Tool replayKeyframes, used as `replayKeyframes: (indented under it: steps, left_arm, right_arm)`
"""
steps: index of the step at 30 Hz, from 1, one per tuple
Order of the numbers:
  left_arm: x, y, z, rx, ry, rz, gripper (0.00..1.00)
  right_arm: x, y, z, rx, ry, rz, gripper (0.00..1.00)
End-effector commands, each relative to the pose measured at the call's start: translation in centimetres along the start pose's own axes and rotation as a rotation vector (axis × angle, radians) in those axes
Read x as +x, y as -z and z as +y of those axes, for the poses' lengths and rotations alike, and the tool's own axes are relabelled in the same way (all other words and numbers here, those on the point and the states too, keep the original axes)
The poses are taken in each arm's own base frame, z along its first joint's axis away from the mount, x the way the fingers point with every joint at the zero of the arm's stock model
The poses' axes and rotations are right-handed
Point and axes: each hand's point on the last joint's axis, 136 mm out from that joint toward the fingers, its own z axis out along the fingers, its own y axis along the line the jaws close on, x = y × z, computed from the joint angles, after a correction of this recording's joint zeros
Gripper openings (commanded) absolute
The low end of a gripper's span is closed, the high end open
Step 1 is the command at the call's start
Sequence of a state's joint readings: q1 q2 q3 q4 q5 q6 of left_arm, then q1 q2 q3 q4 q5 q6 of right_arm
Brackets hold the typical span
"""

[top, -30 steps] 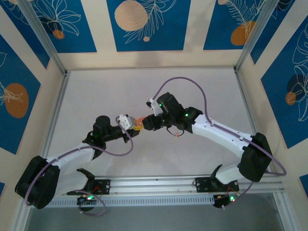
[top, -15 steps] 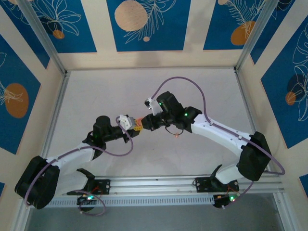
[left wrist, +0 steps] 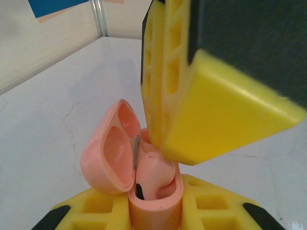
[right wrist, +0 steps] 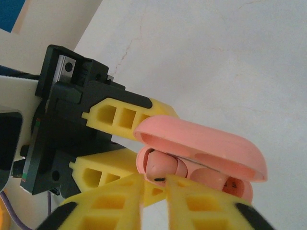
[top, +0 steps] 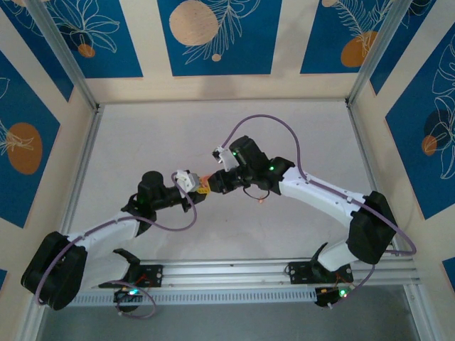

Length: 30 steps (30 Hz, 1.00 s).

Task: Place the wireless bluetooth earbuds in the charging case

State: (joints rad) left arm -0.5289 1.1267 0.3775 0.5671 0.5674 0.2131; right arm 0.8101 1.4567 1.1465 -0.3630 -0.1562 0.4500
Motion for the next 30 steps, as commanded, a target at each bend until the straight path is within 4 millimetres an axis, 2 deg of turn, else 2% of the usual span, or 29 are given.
replayKeyframes:
  steps: [1, 3, 6, 10, 12, 15, 19, 24, 30]
  left_arm:
    - [-0.7, 0.1, -0.6, 0.009, -0.043, -0.025, 0.22]
    - [-0.4, 0.1, -0.5, 0.005, -0.040, -0.019, 0.22]
    - [0.0, 0.1, -0.4, -0.003, -0.036, -0.005, 0.22]
    - [0.0, 0.0, -0.5, -0.001, -0.035, -0.004, 0.22]
    - [0.1, 0.0, -0.5, -0.002, -0.036, -0.004, 0.22]
    - [0.1, 0.0, -0.5, -0.003, -0.037, -0.004, 0.22]
    - [0.1, 0.1, -0.4, -0.008, -0.038, 0.000, 0.22]
    - [0.3, 0.2, -0.4, -0.013, -0.038, 0.005, 0.22]
    - [0.5, 0.3, -0.4, -0.021, -0.042, 0.016, 0.22]
  right_arm:
    - [-0.5, 2.6, 0.0, 0.027, 0.009, -0.036, 0.25]
    - [-0.1, 3.5, -1.0, 0.059, -0.017, -0.038, 0.27]
    - [0.9, 4.9, -3.8, 0.131, -0.114, -0.013, 0.31]
    - [3.8, 5.7, -8.5, 0.253, -0.298, 0.110, 0.34]
    - [5.3, 5.7, -10.2, 0.301, -0.332, 0.176, 0.36]
    - [7.3, 5.1, -12.6, 0.381, -0.338, 0.272, 0.41]
    - [8.6, 4.0, -15.3, 0.425, -0.333, 0.362, 0.45]
    - [8.4, 2.1, -17.2, 0.401, -0.327, 0.384, 0.51]
    - [8.1, -0.1, -19.0, 0.361, -0.324, 0.409, 0.52]
